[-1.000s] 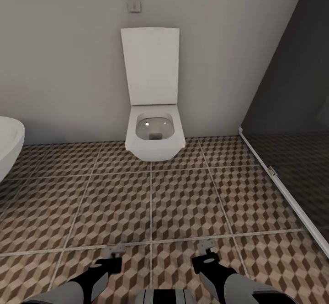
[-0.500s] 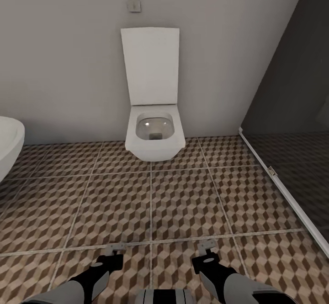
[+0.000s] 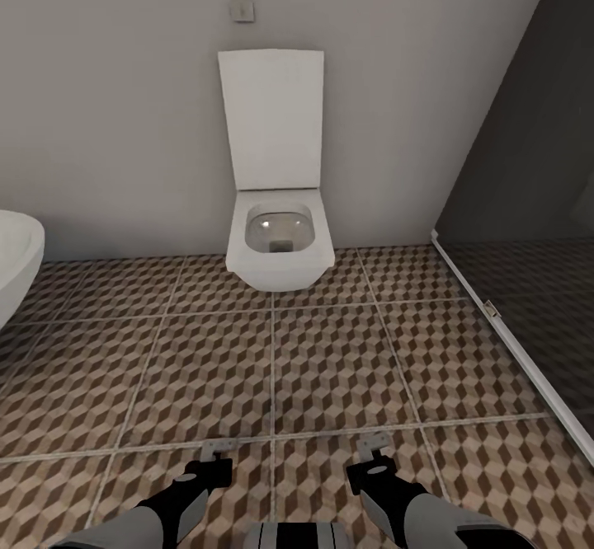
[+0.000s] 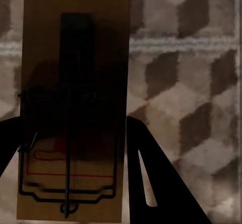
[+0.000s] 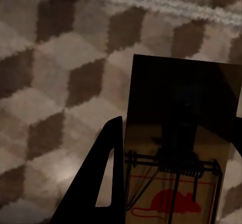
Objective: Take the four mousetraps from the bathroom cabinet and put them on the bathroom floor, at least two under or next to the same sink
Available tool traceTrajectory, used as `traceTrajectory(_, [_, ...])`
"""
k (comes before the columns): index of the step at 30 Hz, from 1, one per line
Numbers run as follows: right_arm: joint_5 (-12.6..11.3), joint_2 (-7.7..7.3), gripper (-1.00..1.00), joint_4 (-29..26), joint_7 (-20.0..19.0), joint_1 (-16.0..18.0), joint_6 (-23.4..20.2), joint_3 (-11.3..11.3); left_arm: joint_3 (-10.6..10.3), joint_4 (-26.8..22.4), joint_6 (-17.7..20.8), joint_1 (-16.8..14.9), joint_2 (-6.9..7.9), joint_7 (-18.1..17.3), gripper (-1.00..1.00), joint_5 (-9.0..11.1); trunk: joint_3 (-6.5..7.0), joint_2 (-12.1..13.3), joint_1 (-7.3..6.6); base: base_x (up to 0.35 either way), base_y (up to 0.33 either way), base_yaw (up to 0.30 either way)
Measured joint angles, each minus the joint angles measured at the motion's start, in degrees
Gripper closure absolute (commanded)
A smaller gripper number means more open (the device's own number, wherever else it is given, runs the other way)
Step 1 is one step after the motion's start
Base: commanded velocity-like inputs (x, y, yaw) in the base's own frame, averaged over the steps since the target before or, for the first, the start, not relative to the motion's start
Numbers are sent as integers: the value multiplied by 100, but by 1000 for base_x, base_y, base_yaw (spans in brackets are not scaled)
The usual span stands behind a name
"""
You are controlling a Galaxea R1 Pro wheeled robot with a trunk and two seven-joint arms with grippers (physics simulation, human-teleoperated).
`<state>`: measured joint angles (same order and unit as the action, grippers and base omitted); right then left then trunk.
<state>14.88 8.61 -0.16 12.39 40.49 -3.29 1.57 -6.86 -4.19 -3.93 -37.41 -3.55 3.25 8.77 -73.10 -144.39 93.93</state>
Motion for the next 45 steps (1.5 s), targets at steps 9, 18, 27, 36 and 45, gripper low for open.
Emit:
traceTrajectory(9, [-1,-1,100,0,0,0,0,-4,3,2,9,0,-5,3,100,7,-177,-10,21,0,0,0])
traceTrajectory(18, [1,-9,100,0,0,0,0,-6,7,9,7,0,2,3,100,14,-376,-23,44,0,0,0])
traceTrajectory(27, [6,-11,100,0,0,0,0,-6,8,9,-2,0,4,3,100,16,-576,-35,67,0,0,0])
traceTrajectory(36, [8,-11,100,0,0,0,0,-7,7,9,-10,0,4,3,100,16,-599,-36,70,0,0,0])
traceTrajectory(45, [8,-11,100,0,-1,0,0,-7,8,9,-11,0,4,3,100,16,-599,-36,70,0,0,0])
